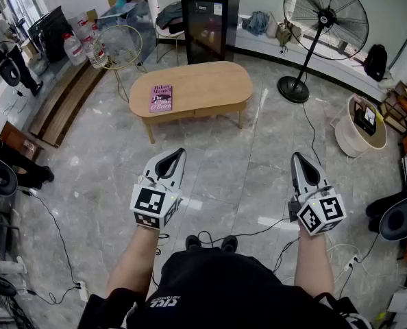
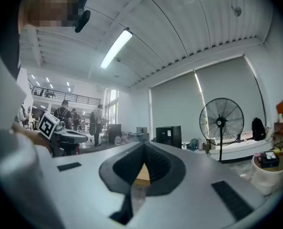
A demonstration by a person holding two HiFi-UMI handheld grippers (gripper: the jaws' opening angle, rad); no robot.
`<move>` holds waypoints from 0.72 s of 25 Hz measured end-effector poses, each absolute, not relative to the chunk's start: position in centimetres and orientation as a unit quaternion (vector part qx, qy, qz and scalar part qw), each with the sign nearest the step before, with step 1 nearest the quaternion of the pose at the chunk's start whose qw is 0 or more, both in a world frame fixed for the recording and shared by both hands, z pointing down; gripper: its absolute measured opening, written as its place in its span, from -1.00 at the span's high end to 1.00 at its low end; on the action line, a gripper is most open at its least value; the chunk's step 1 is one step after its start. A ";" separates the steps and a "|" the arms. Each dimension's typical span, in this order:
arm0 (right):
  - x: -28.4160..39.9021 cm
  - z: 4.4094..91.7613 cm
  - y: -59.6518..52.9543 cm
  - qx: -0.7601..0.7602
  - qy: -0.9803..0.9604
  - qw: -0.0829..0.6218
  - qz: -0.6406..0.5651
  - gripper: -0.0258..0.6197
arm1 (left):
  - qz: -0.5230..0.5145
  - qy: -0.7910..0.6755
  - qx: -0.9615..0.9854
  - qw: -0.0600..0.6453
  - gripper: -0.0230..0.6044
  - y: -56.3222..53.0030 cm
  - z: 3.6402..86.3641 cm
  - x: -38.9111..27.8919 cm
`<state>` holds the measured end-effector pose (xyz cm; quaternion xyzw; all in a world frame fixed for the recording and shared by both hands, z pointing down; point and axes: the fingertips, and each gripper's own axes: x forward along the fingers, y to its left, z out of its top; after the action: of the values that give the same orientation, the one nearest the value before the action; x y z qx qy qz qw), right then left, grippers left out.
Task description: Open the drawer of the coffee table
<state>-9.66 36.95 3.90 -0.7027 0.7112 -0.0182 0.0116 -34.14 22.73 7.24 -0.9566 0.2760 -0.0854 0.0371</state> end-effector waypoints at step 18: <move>-2.8 4.1 41.3 -0.716 0.698 0.031 -0.011 0.91 | -0.093 0.287 -0.953 0.039 0.78 26.2 7.4 -29.2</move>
<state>-2.83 41.34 4.10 -0.7158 0.6976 -0.0111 0.0305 -29.20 26.20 7.41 -0.9526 0.2869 -0.0933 0.0392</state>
